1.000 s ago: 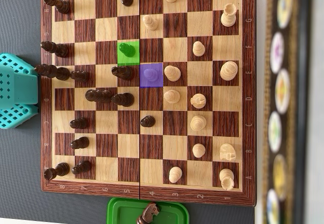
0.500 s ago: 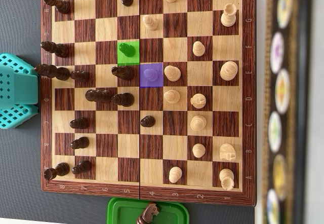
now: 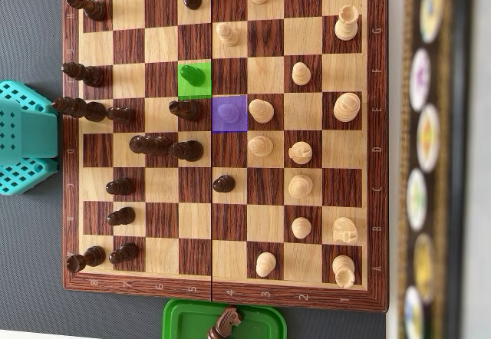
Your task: Play chess
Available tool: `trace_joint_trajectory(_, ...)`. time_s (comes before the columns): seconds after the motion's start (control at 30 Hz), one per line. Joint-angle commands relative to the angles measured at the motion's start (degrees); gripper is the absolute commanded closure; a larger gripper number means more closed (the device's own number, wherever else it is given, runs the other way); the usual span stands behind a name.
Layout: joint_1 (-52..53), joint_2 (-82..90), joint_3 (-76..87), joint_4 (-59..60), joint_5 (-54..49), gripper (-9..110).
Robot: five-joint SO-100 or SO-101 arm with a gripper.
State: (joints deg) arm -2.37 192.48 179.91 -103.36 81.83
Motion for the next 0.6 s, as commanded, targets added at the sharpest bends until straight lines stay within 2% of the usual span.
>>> trace_joint_trajectory(0.0,0.18,-0.70,1.14,0.00,0.09,86)
trace_joint_trajectory(0.57,-0.09,-0.88,1.14,0.18,-0.44,86)
